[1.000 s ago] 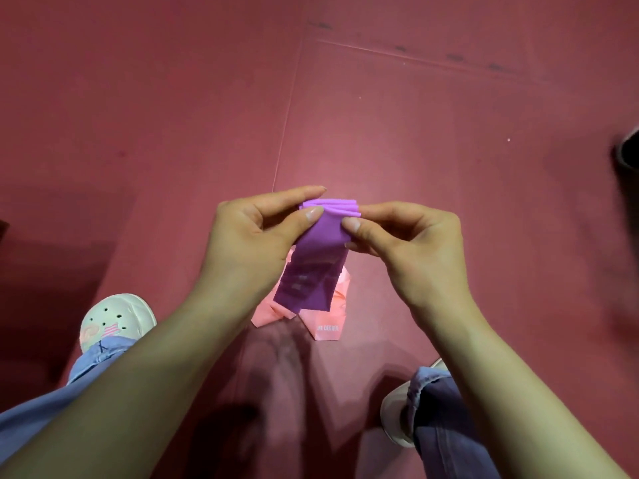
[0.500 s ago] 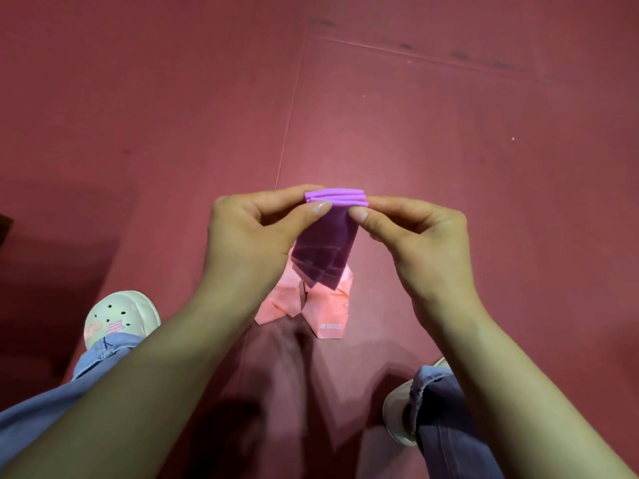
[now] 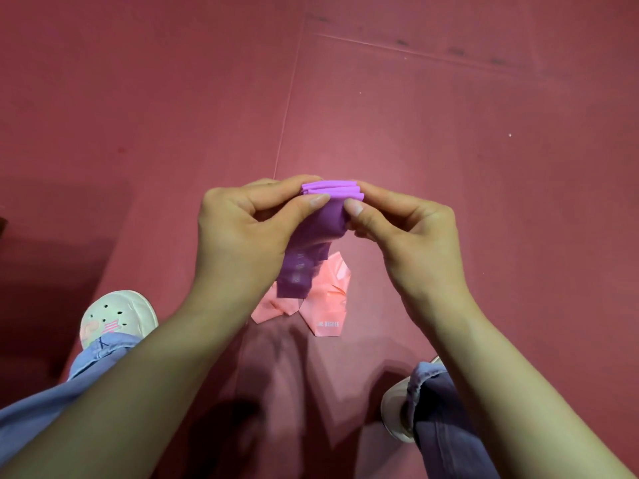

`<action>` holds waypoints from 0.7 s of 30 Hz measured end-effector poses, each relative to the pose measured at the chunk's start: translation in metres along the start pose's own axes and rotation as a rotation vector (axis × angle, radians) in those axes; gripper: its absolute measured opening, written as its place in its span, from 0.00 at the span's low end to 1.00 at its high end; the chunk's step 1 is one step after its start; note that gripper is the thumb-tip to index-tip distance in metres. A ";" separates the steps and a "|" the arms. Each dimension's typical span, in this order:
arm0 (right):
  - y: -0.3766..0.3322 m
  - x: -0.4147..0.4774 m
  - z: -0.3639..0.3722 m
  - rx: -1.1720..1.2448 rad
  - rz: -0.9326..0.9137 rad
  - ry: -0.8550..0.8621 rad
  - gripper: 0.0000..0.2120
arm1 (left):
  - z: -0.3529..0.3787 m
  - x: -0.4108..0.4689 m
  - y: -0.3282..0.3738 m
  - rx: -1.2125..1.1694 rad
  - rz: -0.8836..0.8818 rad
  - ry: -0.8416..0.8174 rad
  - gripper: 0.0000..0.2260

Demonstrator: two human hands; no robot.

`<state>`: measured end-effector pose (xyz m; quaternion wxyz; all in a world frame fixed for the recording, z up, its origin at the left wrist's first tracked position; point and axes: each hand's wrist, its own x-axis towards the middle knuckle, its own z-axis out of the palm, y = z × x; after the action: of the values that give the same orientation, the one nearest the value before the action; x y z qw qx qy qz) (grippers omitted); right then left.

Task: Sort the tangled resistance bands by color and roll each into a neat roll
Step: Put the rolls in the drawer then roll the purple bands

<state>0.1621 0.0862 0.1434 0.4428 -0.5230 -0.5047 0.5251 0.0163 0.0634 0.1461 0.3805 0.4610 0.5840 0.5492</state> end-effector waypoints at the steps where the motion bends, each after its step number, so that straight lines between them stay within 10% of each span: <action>1: -0.001 0.000 0.000 -0.004 -0.005 -0.008 0.11 | 0.000 0.000 -0.001 -0.003 -0.005 -0.003 0.10; 21: -0.005 0.005 0.003 0.260 0.371 0.125 0.08 | -0.001 0.001 -0.002 0.185 -0.056 -0.174 0.18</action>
<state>0.1585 0.0911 0.1480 0.4329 -0.5767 -0.2995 0.6247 0.0149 0.0644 0.1445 0.4008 0.5235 0.6096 0.4402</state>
